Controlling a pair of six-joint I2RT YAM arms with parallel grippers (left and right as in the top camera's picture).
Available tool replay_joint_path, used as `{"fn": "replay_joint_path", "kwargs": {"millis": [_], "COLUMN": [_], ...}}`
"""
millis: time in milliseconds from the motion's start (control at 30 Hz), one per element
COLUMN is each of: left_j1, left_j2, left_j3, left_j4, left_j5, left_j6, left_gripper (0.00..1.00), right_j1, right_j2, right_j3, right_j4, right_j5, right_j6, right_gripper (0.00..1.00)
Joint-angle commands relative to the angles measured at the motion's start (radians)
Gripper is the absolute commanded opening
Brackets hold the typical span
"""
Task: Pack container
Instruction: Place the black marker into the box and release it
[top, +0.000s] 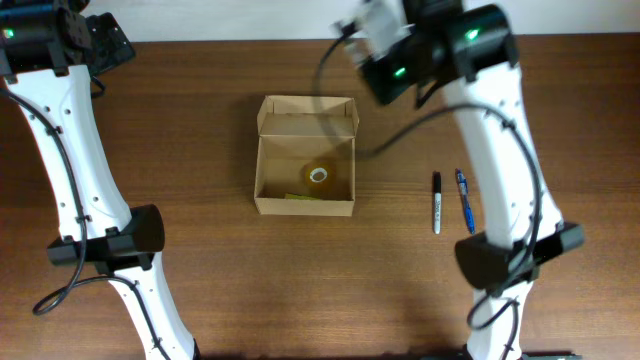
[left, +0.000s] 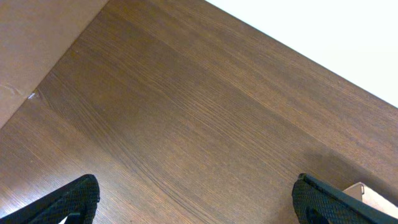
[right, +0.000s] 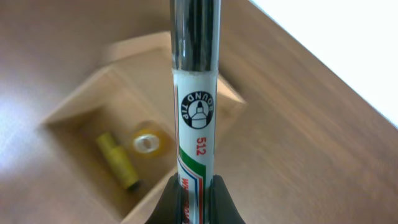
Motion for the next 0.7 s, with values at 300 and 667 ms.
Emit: {"fn": "replay_joint_path", "kwargs": {"millis": [300, 667], "left_j1": [0.004, 0.004], "left_j2": [-0.030, -0.030], "left_j3": [0.009, 0.009], "left_j4": [-0.001, -0.001], "left_j5": [-0.008, -0.008], "left_j6": [0.012, 0.012], "left_gripper": [1.00, 1.00], "right_j1": [0.196, 0.195], "right_j2": [0.050, 0.050], "right_j3": [-0.321, -0.807], "right_j4": [0.044, 0.457], "right_j5": [0.042, 0.039], "right_j6": [-0.345, -0.281], "right_gripper": [0.04, 0.04]}}
